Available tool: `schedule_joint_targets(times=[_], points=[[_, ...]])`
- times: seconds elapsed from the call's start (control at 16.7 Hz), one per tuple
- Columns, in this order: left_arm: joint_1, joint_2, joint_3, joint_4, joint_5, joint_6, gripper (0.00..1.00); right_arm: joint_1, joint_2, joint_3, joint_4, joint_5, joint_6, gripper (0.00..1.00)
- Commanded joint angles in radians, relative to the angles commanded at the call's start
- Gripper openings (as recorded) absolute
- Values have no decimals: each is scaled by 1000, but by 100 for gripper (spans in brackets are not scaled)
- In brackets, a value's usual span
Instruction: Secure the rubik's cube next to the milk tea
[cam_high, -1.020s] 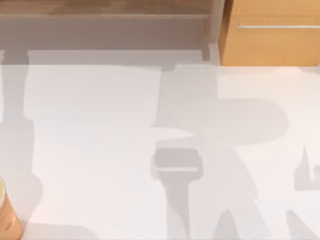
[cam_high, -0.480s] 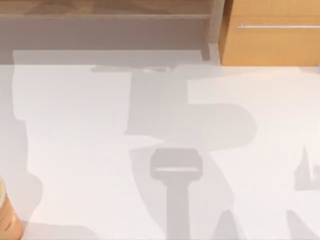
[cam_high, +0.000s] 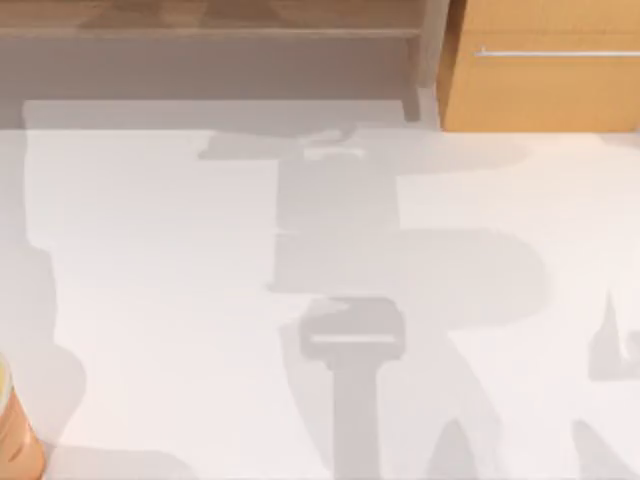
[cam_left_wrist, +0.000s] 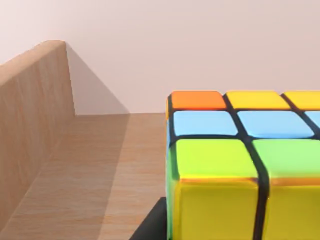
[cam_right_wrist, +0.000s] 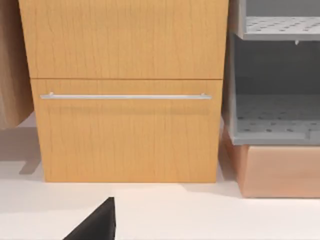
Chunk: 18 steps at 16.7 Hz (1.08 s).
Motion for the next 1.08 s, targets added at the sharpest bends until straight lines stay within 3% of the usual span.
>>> schedule_joint_targets(times=[0.24,0.54,1.08], points=[[53,-147,-97,-129,-22,97,0,0,0,0,0,0,0,100],[151,-318,-341,-397,-73,261,0,0,0,0,0,0,0,100],[335,-429,-857,-935,-253,552,0,0,0,0,0,0,0,100]])
